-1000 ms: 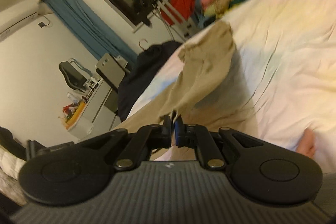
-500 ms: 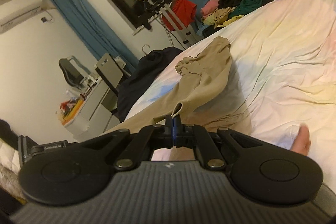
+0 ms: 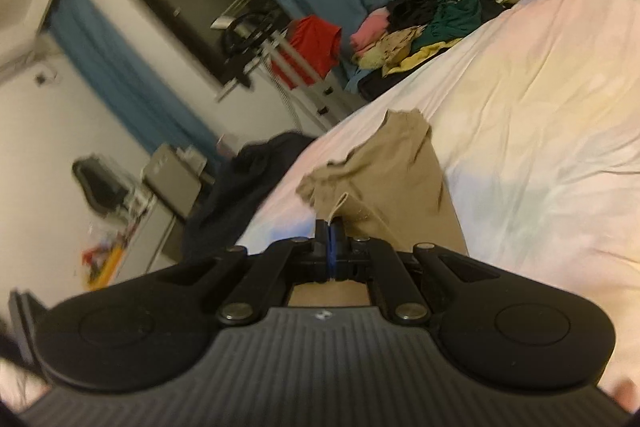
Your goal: Fold clothes
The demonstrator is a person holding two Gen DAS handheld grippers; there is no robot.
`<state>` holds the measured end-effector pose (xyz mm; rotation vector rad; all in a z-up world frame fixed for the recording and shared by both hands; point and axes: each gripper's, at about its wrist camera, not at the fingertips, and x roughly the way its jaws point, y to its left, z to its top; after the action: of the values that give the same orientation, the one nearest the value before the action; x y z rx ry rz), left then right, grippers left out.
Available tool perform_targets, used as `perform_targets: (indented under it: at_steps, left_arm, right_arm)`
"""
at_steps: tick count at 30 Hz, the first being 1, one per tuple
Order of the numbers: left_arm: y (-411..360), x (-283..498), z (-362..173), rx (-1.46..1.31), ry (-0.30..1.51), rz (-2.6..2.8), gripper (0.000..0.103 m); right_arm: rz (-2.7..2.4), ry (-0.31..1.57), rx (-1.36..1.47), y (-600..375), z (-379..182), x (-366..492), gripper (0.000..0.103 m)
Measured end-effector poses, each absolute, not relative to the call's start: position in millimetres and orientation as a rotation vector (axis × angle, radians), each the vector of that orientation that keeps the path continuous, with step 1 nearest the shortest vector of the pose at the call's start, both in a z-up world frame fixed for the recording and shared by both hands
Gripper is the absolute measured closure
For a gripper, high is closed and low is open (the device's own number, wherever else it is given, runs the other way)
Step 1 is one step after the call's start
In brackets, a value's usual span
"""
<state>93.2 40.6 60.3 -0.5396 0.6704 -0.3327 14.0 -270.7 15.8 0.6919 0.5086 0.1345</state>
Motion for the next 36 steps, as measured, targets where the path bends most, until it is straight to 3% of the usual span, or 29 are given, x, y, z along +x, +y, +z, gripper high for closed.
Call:
perform_targets:
  at_steps: [9,14,22,23,27,32,34,35,36]
  left_arm:
    - [4,185,-7,-0.361,0.611,-0.268,0.101]
    - [4,224,-63,-0.36,0.676,-0.241,0.101]
    - [-19,252,-106,-0.203,0.747,-0.234,0.1]
    - [-20,250,-105,-0.188,0.739,-0.233,0.098]
    - [-22,232,-88,-0.181,0.707,-0.257,0.059]
    - [-26,190,-61,-0.112,0.64,-0.266,0.042]
    - [-25,169,-51,-0.111,0.608,-0.283,0.04]
    - [-25,159,-46,-0.099,0.588,-0.292,0.039]
    - [-26,148,-40,-0.082,0.568,-0.302,0.035]
  right_arm:
    - [0.049,0.52,0.611,-275,-58,108,0.099]
    - [0.044,0.574,0.56,-271,-111,137,0.099]
    - [0.013,0.645,0.426,-259,-134,160,0.097]
    - [0.011,0.662,0.436,-261,-136,161,0.097]
    - [0.009,0.656,0.448,-261,-126,149,0.097]
    - [0.0,0.589,0.387,-252,-97,113,0.094]
    - [0.007,0.573,0.389,-251,-87,97,0.054]
    - [0.015,0.555,0.395,-250,-81,88,0.012]
    - [0.024,0.534,0.401,-250,-75,78,0.0]
